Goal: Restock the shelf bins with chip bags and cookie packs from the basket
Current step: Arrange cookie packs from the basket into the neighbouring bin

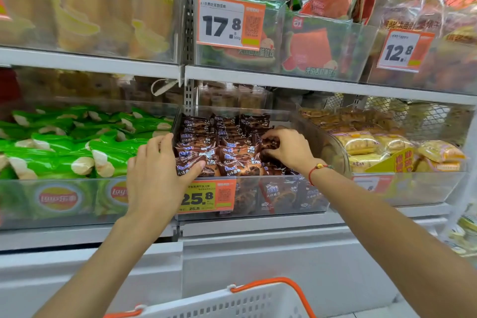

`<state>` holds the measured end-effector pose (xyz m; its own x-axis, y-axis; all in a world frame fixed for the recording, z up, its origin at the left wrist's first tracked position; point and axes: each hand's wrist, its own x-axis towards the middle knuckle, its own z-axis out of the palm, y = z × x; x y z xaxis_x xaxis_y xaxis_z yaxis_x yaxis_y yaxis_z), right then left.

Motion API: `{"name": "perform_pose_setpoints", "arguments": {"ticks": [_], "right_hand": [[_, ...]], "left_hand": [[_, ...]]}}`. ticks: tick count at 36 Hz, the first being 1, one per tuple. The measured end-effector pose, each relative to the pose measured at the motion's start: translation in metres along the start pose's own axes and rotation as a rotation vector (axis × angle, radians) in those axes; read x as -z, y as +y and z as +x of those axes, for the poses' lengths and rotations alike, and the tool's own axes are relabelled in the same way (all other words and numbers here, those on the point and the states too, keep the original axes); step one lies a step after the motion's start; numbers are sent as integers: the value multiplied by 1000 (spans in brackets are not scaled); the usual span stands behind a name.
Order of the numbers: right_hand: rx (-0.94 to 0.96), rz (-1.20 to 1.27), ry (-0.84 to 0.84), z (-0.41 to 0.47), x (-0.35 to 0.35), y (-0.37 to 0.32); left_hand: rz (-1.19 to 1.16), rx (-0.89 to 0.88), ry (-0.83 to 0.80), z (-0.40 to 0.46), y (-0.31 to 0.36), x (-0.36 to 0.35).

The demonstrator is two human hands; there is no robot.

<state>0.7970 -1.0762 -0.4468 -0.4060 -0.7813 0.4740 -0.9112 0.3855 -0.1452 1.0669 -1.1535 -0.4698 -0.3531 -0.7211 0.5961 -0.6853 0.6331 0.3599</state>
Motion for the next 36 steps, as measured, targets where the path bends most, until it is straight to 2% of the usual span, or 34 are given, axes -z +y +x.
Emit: {"name": "perform_pose_setpoints", "arguments": {"ticks": [4, 10, 13, 16, 19, 22, 24, 26, 31, 34, 36], "right_hand": [[-21, -36, -96, 5, 4, -3], [-28, 55, -248, 7, 25, 0], [-3, 98, -190, -9, 41, -1], [27, 208, -111, -38, 57, -8], [86, 303, -36, -76, 68, -19], [130, 379, -35, -116, 68, -29], [146, 389, -85, -143, 57, -31], [123, 347, -161, -168, 39, -28], [-13, 299, -488, -228, -14, -22], [-39, 262, -780, -260, -49, -19], [-60, 274, -978, -281, -71, -17]], "left_hand": [[6, -3, -5, 0, 0, 1], [15, -14, -17, 1, -1, 3], [11, -34, -8, -2, 1, 4], [-63, -94, 92, -7, 9, 8], [-134, -215, 167, -19, 25, 12], [-136, -371, 154, -41, 36, 7], [-148, -445, 76, -60, 40, -1], [-132, -458, -93, -80, 43, -9], [51, -281, -711, -128, 38, -44], [115, -181, -976, -159, 26, -76], [70, -35, -1109, -182, 15, -101]]}}
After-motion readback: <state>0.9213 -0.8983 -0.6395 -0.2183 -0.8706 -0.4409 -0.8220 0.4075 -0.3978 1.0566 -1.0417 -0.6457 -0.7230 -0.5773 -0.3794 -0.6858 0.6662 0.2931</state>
